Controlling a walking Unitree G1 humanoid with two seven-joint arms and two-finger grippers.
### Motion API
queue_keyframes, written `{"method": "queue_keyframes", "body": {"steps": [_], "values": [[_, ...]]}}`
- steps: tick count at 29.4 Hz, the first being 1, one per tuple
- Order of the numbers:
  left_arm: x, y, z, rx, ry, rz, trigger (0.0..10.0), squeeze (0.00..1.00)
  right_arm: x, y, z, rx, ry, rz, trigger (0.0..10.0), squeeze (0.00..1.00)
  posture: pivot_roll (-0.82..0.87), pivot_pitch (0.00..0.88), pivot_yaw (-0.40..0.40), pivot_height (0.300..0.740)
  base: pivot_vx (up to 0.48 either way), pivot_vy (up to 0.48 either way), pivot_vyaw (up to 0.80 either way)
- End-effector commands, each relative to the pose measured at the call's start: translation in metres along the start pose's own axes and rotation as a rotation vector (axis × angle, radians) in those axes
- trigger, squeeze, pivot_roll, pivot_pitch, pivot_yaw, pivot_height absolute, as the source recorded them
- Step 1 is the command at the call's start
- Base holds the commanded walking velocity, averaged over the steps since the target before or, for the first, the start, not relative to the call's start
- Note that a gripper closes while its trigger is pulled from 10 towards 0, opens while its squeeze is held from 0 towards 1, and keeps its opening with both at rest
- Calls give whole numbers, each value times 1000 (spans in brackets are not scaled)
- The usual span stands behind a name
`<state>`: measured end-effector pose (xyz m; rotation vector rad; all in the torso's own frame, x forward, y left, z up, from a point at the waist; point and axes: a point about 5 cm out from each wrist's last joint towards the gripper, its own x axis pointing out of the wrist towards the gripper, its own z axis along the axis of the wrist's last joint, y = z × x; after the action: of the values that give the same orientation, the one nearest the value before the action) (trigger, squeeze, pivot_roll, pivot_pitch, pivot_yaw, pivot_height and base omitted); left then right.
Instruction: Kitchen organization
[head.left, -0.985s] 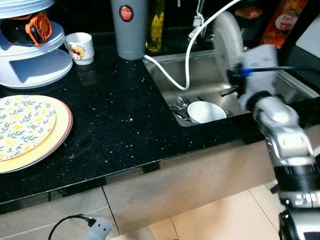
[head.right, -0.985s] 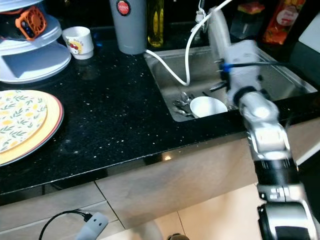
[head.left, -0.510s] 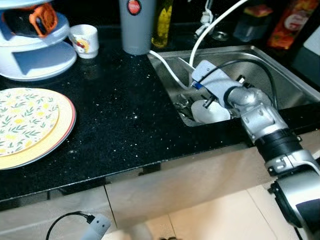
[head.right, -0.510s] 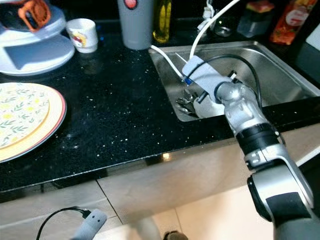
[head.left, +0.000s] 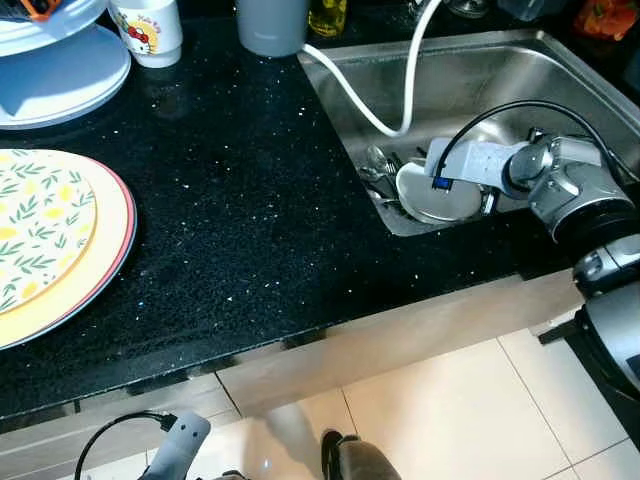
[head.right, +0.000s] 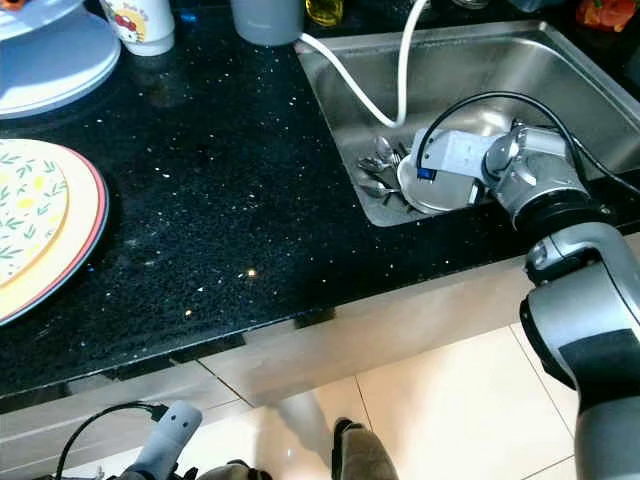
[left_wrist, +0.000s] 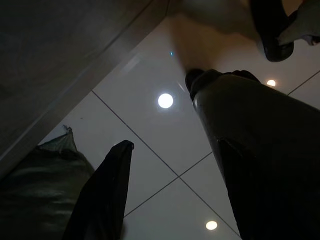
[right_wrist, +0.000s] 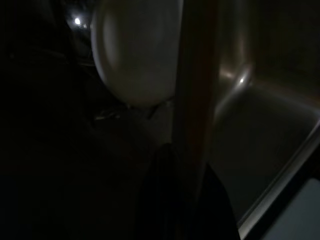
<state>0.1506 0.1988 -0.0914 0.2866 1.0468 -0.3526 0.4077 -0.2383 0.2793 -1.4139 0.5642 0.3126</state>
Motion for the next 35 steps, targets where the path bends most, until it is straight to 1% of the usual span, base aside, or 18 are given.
{"method": "queue_keyframes", "body": {"steps": [1,4,5,6,7,8,9,15,17,19,20,22,23,24,27,30,34,35], "values": [[-18,-48,-88,-48,322,-158,10000,0,1,0,1,-27,6,-1,10000,0,6,329,-73,740,0,0,0],[-18,-47,-88,-42,318,-155,10000,0,4,1,13,-28,-24,-32,10000,0,4,329,-70,740,0,0,0],[-18,-47,-88,-42,318,-154,10000,0,5,1,16,-22,-33,-39,10000,204,5,327,-70,740,0,0,0],[-19,-47,-89,-42,318,-153,10000,0,6,2,18,-18,-39,-44,10000,204,5,325,-70,740,0,0,0],[-19,-47,-89,-43,319,-153,10000,0,6,2,19,-12,-45,-47,10000,808,7,324,-71,740,0,0,0],[-19,-47,-90,-43,320,-152,10000,0,6,2,19,-9,-48,-48,10000,808,7,324,-71,740,0,0,0],[-19,-47,-90,-43,321,-151,10000,0,6,2,19,0,-53,-56,10000,1000,9,316,-70,740,0,0,0],[-20,-48,-92,-45,327,-148,10000,0,1,-9,19,38,-80,-112,10000,1000,8,299,-68,740,0,0,0],[-19,-48,-91,-44,328,-144,10000,0,-5,-19,22,94,-130,-142,10000,1000,10,277,-68,740,0,0,0],[-18,-47,-88,-44,324,-139,10000,0,-13,-30,27,212,-228,-164,10000,588,12,270,-69,740,0,0,0],[-16,-45,-85,-47,316,-130,10000,0,-21,-39,31,282,-317,-172,10000,0,14,249,-68,740,0,0,0],[-16,-44,-83,-47,314,-127,10000,0,-24,-42,31,296,-345,-175,10000,0,14,249,-68,740,0,0,0],[-15,-43,-81,-47,310,-123,10000,0,-30,-49,34,359,-424,-170,10000,0,15,237,-67,740,0,0,0],[-13,-41,-77,-45,303,-116,10000,0,-42,-58,37,481,-578,-140,10000,0,13,221,-64,740,0,0,0],[-12,-39,-73,-43,299,-111,10000,0,-46,-60,38,537,-654,-116,10000,0,13,206,-60,740,0,0,0],[-11,-32,-71,-18,315,-89,10000,0,-55,-61,38,621,-849,-47,10000,0,19,172,-53,740,0,0,0],[-12,-28,-71,8,331,-79,10000,0,-60,-60,38,644,-943,-24,10000,0,34,140,-45,740,0,0,0],[-13,-25,-73,30,348,-73,10000,0,-64,-59,38,664,-1012,-16,10000,0,34,140,-45,740,0,0,0]]}}
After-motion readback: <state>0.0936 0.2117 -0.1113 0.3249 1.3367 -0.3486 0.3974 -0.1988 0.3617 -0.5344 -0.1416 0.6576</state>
